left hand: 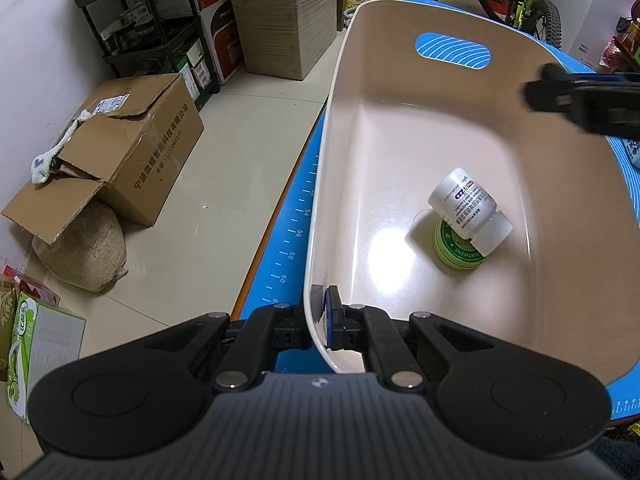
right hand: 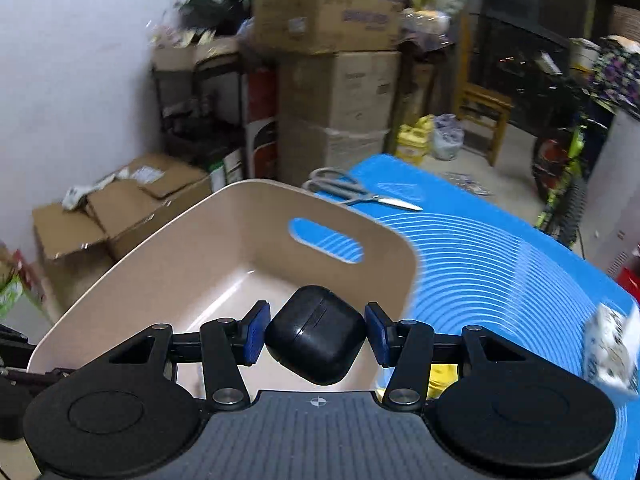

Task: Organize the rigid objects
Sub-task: 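Drop the black earbud case into the bin with the right tool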

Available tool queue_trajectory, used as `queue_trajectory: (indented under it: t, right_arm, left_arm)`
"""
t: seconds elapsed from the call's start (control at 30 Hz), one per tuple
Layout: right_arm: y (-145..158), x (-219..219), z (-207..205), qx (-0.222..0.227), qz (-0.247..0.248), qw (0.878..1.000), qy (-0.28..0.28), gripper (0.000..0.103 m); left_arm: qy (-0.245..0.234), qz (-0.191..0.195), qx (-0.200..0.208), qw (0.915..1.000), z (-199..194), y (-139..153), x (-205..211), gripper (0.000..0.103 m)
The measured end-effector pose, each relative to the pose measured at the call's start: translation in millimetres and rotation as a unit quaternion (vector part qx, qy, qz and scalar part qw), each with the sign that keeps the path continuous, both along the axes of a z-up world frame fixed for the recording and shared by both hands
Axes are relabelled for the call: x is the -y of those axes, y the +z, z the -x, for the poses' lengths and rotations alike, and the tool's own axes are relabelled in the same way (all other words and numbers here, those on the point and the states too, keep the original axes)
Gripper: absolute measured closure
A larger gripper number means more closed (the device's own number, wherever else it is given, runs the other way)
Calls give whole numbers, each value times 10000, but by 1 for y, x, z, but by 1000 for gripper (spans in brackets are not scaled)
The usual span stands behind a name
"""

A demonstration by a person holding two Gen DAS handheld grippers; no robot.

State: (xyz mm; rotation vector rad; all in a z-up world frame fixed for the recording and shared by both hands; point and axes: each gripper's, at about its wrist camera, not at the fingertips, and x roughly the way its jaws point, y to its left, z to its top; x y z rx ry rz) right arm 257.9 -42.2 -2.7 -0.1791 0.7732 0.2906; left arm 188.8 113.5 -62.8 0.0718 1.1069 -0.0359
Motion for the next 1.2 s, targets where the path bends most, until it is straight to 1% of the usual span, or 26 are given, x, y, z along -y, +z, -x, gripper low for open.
queue_trajectory:
  t: [0.2,0.3,0.47,0.6,0.67,0.73,0.87,1.0,1.1,1.2]
  right_arm:
    - [-26,-41,-25,-593,513,9966,235,46]
    - [-42,-50,-34,-989,730,9920,291,46]
    - [-67,-61,-41,-1463,1156,9819,337,46]
    - [-73,-64,-47,-1728,1216,9770,289,45]
    - [-72,-65,-46,-1708,1258,9767,311,42]
    - [-65,-65,-41,-1553,1197,9802,285,32]
    - [-45,-53,-22,-1171,744,9901,202,31]
    - [-14,-29,2,-660,419,9969,50,28]
    - [7,-3,20,-280,131,9993,-218,27]
    - [22,24,32,-101,-149,9989,-444,26]
  left_arm:
    - [-2,4,2,10000,0,0,0,95]
    - [-8,-8,0,10000,0,1,0,95]
    - [-21,-6,4,10000,0,1,1,95]
    - [-22,-11,5,10000,0,1,1,95]
    - [-22,-18,5,10000,0,1,1,95]
    - [-20,-7,3,10000,0,1,1,95]
    - [-14,0,4,10000,0,2,0,95]
    - [-12,-2,5,10000,0,1,1,95]
    - [-12,-1,7,10000,0,1,0,95]
    - [-9,-1,4,10000,0,1,0,95]
